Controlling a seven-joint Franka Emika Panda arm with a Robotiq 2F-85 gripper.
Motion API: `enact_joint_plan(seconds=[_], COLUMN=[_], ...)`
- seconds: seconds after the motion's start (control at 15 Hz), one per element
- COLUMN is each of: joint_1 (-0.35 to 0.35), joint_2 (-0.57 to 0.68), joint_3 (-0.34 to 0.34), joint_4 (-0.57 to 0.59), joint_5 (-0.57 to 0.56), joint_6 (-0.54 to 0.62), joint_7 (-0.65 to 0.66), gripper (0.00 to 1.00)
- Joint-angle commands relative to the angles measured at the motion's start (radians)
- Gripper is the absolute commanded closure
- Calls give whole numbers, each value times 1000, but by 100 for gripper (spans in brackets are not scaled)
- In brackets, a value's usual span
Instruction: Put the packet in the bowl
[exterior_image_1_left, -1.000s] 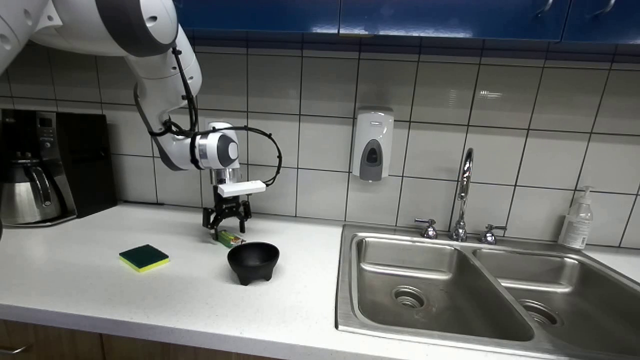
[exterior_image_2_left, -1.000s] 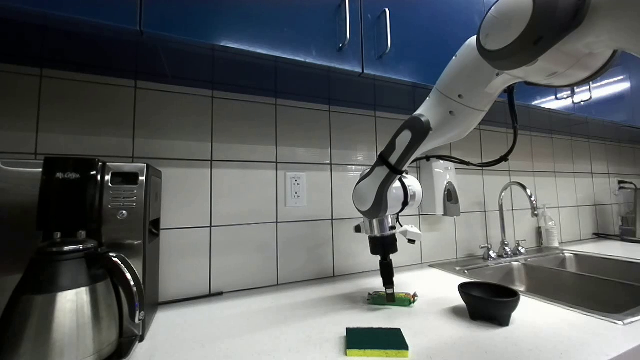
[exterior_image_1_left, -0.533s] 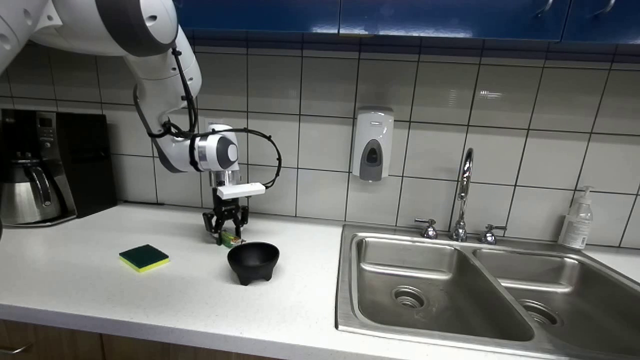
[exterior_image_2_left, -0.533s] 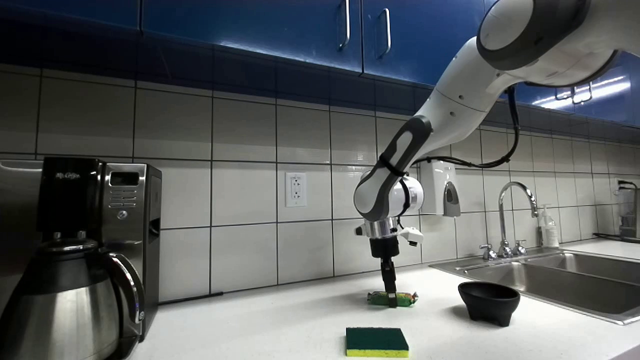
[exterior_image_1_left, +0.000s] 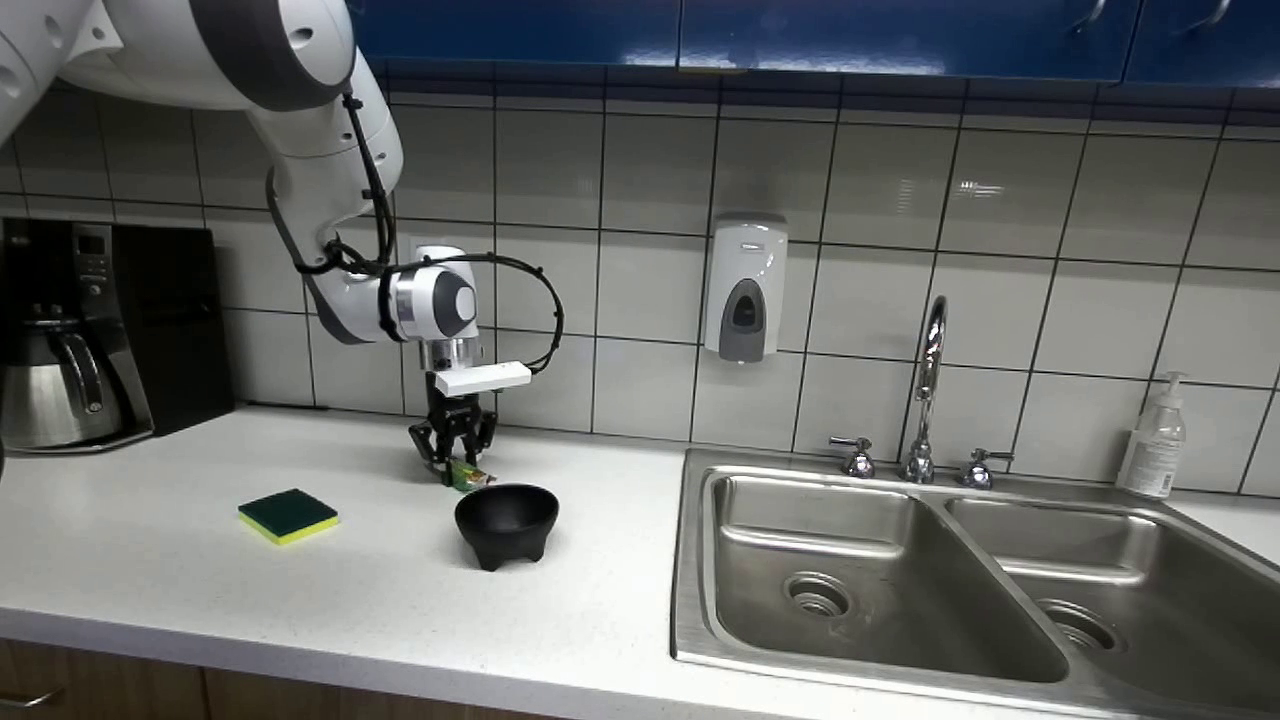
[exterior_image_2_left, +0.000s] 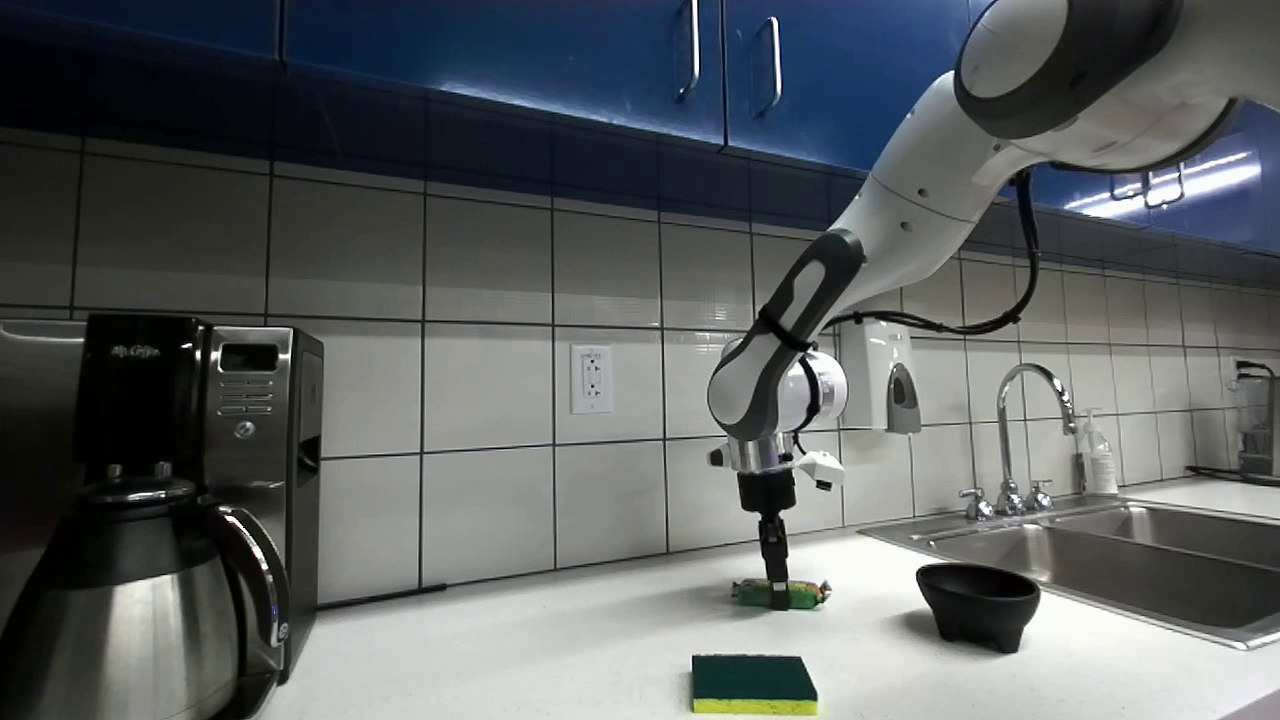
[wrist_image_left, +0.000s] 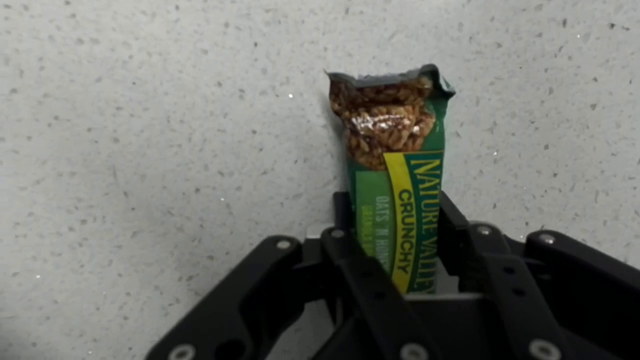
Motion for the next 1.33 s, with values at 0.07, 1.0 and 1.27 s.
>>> enact_joint_plan(seconds=[0.07,1.0,1.27], joint_1=[-7,-28,-46], joint_2=[-45,-283,-371], joint_3=[8,-6,-23], joint_4=[-30,-237,-361], joint_5=[-12,-3,-3], joint_6=[15,83,134], joint_7=[23,78,99], gripper=[84,84,84])
